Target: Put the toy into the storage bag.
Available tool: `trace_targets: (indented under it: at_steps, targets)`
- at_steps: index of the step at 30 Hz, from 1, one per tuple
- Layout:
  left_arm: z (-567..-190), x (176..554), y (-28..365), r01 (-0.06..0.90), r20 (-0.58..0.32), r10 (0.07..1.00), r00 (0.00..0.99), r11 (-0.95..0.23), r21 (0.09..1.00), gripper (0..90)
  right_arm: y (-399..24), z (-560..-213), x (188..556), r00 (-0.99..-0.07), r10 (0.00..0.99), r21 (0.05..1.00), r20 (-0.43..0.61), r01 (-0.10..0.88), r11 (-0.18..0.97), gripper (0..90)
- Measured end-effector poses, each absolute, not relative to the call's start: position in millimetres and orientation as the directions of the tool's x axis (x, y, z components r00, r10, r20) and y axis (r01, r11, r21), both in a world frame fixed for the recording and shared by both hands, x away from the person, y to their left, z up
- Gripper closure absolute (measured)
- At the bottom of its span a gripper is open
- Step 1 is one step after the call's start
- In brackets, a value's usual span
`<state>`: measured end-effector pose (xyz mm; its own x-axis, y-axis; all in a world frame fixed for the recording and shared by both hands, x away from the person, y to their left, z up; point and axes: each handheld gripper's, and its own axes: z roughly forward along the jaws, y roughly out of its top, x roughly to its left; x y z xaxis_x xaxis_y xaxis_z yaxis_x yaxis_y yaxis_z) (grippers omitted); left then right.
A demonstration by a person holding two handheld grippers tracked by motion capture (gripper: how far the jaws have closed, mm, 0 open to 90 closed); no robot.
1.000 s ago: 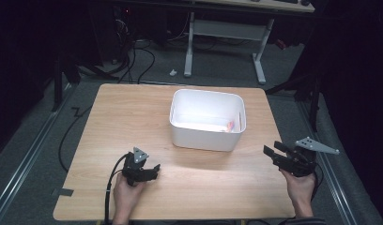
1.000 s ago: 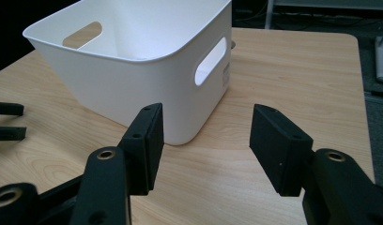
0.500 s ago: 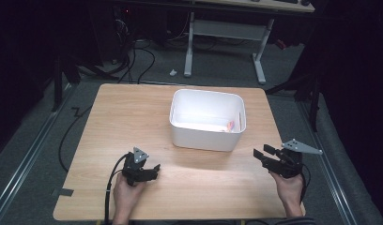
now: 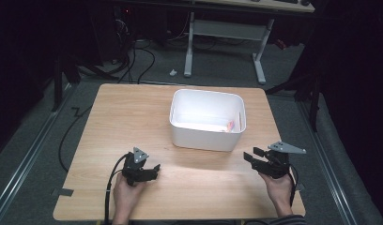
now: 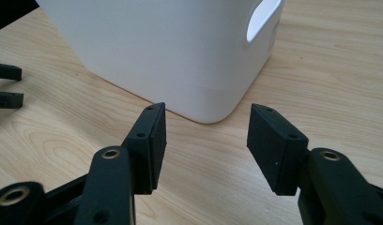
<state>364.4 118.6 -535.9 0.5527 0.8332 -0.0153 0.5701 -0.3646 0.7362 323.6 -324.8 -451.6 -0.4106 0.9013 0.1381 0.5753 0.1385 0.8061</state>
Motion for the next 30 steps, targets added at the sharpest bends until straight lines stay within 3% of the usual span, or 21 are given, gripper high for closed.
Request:
trace_targets:
  at_steps: [22, 30]
  targets:
    - [-536, 364, 119, 0.570, -0.016, 0.833, 0.553, -0.365, 0.736, 21.6, -310, -487, 334, -0.436, 0.893, 0.755, 0.113, 0.621, 0.208, 49.8]
    - [-536, 364, 119, 0.570, -0.016, 0.833, 0.553, -0.365, 0.736, 21.6, -310, -500, 336, -0.408, 0.901, 0.747, 0.146, 0.642, 0.170, 49.0]
